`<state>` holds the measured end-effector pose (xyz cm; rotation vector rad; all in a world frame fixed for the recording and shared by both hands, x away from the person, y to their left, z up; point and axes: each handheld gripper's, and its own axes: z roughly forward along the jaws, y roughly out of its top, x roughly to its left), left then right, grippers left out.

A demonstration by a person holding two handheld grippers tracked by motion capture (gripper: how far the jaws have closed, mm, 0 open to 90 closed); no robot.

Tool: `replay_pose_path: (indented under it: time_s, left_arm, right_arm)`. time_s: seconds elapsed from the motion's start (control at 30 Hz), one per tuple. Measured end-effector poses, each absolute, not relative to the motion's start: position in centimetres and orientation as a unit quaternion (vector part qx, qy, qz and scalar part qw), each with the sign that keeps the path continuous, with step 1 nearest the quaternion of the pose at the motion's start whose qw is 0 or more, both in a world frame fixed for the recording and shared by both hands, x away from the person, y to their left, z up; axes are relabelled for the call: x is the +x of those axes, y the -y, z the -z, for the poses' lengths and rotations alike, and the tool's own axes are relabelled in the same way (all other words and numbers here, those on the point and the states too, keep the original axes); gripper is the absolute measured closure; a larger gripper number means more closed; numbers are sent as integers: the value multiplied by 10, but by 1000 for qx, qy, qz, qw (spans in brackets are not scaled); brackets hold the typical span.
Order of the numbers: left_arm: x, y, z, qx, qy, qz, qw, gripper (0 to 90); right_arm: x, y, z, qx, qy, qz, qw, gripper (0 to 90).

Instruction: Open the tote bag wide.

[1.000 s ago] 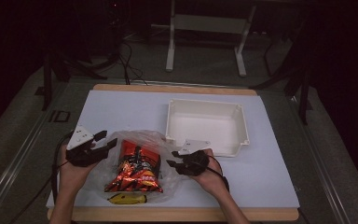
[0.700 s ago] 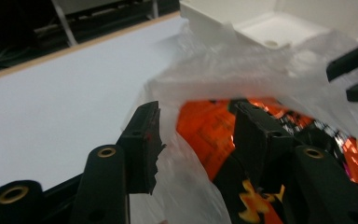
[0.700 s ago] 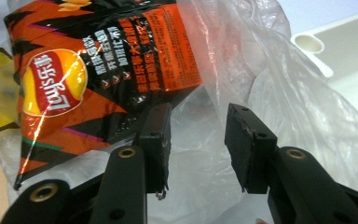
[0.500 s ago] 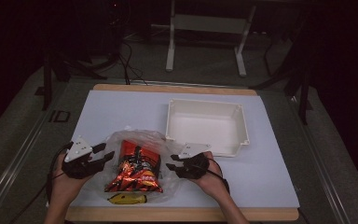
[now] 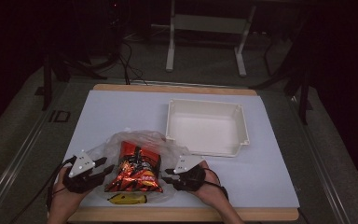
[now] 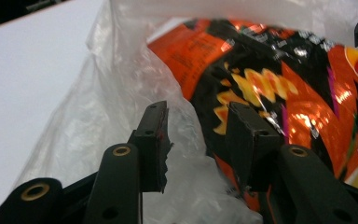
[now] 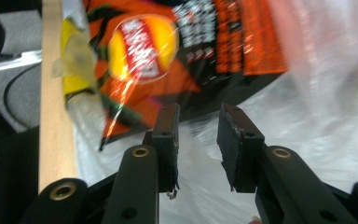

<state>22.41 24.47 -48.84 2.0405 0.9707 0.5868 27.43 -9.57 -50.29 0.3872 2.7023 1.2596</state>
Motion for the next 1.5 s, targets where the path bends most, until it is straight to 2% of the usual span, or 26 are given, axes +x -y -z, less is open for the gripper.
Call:
replay_pose_path:
  time_s: [0.47,0.8,1.2,1.3,1.5]
  left_arm:
    - [225,-235,501,815,-381,-222,376,593]
    - [226,-231,504,814,-382,-215,381,595]
    - [226,-232,502,810,-386,-208,389,596]
    - [226,-232,501,808,-387,-208,392,598]
    - [226,-232,499,807,-384,-210,397,596]
  right_arm:
    - [260,84,521,71,-923,-372,73,595]
    - [255,84,515,56,-907,-410,76,578]
    - [253,78,503,40,-891,-439,105,538]
    - [252,76,502,36,-890,-441,107,567]
    - [251,74,497,27,-883,-454,114,818]
